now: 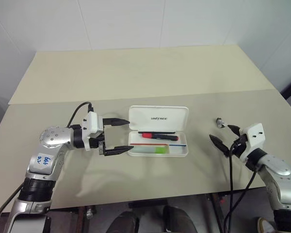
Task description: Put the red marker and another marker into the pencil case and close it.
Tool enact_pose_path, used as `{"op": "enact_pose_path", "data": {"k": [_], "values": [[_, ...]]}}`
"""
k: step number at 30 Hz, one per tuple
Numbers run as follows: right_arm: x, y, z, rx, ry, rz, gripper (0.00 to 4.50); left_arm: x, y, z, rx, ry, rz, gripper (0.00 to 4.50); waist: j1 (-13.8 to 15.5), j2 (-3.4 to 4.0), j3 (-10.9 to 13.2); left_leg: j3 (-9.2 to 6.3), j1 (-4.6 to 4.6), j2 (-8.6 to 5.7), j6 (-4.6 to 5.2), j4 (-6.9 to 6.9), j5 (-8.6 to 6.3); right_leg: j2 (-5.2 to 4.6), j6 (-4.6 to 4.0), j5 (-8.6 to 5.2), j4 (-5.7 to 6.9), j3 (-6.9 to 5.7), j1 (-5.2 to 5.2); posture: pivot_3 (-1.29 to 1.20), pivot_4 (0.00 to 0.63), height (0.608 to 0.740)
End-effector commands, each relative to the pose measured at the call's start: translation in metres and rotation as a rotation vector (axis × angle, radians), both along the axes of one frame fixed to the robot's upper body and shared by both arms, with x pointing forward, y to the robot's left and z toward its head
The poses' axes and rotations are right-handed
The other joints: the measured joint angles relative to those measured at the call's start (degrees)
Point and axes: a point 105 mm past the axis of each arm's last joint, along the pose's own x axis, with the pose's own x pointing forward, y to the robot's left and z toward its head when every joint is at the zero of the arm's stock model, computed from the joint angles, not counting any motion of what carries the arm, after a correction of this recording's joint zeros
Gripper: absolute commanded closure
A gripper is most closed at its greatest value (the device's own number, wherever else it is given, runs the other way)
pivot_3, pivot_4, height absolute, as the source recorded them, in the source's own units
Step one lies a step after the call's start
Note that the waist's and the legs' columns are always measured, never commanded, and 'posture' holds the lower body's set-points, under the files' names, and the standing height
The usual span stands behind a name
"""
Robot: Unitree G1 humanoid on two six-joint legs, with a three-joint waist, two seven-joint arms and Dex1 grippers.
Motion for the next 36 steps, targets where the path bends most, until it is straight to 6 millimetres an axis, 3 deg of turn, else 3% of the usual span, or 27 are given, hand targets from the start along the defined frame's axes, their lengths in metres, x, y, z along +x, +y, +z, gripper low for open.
{"op": "enact_pose_path", "data": {"k": [1, 12, 24, 36], "values": [[0.009, -0.007, 0.008, 0.014, -0.066, -0.086, 0.0, -0.004, -0.003, 0.022, -0.033, -0.055, -0.015, 0.04, -0.1, 0.0, 0.0, 0.0, 0.01, 0.0, 0.0, 0.0, 0.0, 0.0, 0.0, 0.0, 0.02, 0.0, 0.0, 0.0, 0.15, 0.74], [0.051, -0.006, -0.005, 0.101, -0.067, -0.228, 0.0, -0.004, -0.009, 0.039, -0.041, -0.078, -0.008, 0.04, -2.4, 0.05, 0.0, 0.02, 0.05, 0.03, 0.0, -0.05, 0.01, 0.03, -0.07, 0.04, 0.07, -0.03, -0.08, 0.0, 0.15, 0.74], [0.062, 0.012, -0.003, 0.123, -0.077, -0.17, 4.16, -0.003, -0.01, 0.044, -0.049, -0.095, 0.011, 0.0, -2.7, 0.07, 0.0, -0.06, 0.06, 0.03, -0.01, -0.05, 0.02, 0.05, -0.08, 0.05, 0.17, -0.08, -0.13, 0.0, 0.15, 0.74], [0.057, 0.008, 0.014, 0.027, -0.116, -0.127, 4.17, -0.004, -0.013, 0.039, -0.061, -0.092, 0.008, 0.0, -2.7, 0.09, 0.0, -0.04, 0.05, 0.01, -0.01, -0.04, 0.02, 0.04, -0.1, 0.07, 0.16, -0.05, -0.13, 0.0, 0.15, 0.74]]}}
